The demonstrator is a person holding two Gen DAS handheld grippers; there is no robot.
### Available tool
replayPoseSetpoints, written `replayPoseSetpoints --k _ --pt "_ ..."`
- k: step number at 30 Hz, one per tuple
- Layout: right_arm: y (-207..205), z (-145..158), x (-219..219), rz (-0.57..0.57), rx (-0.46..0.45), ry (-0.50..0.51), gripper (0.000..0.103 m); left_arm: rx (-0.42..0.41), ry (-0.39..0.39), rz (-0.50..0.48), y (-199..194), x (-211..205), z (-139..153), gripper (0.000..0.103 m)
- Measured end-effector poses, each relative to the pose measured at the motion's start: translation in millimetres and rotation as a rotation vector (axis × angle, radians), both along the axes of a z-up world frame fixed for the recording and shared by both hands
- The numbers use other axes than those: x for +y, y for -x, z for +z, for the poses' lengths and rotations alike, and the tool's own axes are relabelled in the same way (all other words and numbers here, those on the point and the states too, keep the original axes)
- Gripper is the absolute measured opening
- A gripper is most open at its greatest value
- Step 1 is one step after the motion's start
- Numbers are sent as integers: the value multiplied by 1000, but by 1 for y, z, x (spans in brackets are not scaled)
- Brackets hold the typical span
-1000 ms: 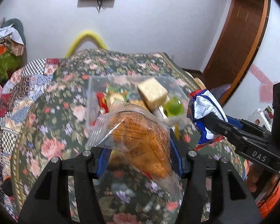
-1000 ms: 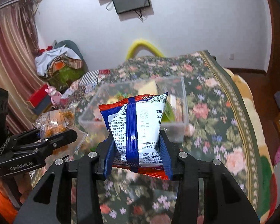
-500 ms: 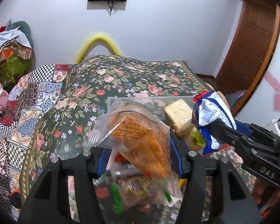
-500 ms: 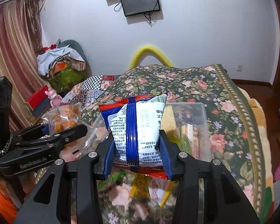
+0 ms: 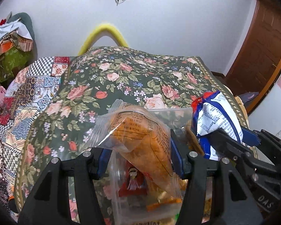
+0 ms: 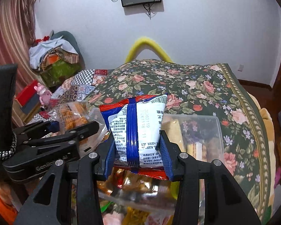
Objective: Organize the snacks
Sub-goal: 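Carry the cracker bag and wafer bag over the clear box with both tools, then open both tools to drop the cracker bag and wafer bag into the box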
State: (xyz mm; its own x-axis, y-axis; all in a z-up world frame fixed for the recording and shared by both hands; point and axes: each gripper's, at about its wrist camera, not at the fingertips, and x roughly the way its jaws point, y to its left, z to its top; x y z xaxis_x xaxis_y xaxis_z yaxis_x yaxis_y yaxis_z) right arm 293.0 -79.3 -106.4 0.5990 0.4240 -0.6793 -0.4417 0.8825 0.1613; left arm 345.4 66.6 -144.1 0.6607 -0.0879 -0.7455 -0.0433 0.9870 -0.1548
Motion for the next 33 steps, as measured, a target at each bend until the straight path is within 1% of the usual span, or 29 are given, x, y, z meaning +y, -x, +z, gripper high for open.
replayPoseSetpoints --k 3,5,9,10,12,15,17,19,20,23,27,30,33 --pt "-5 -3 2 7 2 21 40 2 -2 3 -7 -1 -6 56" --pt "-8 -5 4 10 5 30 40 19 -10 1 -13 -3 -12 56" --pt "-16 -11 3 7 24 38 40 49 9 -18 -18 -4 -19 57" --pt "-17 -12 3 7 32 40 41 61 20 -28 -18 -4 -20 59" --pt "-18 -14 4 11 47 45 42 56 21 -38 -15 -5 -19 60" --pt "-17 -13 3 12 41 59 42 57 15 -43 -9 -4 -17 65" --pt "-16 -11 2 14 43 58 44 57 25 -50 -4 -3 -14 66" --pt "-12 -8 0 12 41 50 50 53 30 -51 1 -2 -10 67" --pt "-9 -5 0 16 36 46 52 46 33 -51 4 -1 -7 68" --pt "-1 1 -3 16 16 43 53 28 42 -60 14 0 4 70" --pt "12 12 -12 18 -5 29 53 -3 28 -74 31 0 18 70" --pt "23 18 -22 13 -22 22 54 -23 11 -81 47 0 27 75" --pt "35 19 -34 6 -24 8 59 -28 -4 -90 65 1 30 79"
